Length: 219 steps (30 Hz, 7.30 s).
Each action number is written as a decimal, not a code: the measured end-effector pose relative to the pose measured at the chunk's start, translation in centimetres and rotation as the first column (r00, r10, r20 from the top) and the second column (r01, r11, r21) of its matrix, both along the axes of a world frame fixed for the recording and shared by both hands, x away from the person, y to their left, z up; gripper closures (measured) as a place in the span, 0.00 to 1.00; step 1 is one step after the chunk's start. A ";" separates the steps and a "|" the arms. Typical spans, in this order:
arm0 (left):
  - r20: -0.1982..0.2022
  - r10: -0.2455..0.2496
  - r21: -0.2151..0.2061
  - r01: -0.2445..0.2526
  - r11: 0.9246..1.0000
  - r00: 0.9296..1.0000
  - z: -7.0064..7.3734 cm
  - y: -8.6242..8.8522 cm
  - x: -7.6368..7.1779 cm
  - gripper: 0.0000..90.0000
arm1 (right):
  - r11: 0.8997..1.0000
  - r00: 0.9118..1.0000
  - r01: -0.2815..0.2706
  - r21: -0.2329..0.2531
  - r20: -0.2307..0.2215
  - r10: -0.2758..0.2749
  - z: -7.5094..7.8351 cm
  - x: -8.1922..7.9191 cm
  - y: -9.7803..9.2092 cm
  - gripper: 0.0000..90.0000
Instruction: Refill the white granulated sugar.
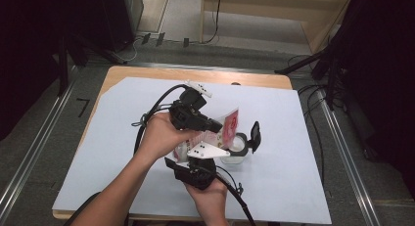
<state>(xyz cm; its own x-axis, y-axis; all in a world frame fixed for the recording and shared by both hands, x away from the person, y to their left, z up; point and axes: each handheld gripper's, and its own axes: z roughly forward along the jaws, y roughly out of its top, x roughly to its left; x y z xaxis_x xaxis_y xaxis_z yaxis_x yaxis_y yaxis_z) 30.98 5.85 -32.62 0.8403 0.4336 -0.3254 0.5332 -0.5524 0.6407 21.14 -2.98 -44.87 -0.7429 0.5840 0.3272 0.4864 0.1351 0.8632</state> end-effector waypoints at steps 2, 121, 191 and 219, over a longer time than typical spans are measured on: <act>-0.003 0.003 -0.003 -0.003 1.000 1.000 0.0 0.0 0.0 0.97 | 1.000 1.000 0.000 -0.002 -0.002 0.000 0.0 0.0 0.0 0.70; 0.028 0.004 -0.021 -0.003 1.000 1.000 -0.2 -0.3 0.0 0.99 | 0.999 1.000 0.023 -0.049 0.005 -0.022 0.7 -0.2 -0.1 0.70; 0.014 0.006 -0.023 -0.005 1.000 1.000 -0.1 -0.4 0.4 0.98 | 0.999 1.000 0.029 -0.043 0.011 -0.028 0.8 0.0 0.0 0.70; 0.018 0.015 -0.023 -0.015 1.000 1.000 -0.1 -0.6 0.4 0.98 | 0.999 1.000 0.027 -0.036 0.016 -0.027 0.9 0.0 -0.2 0.70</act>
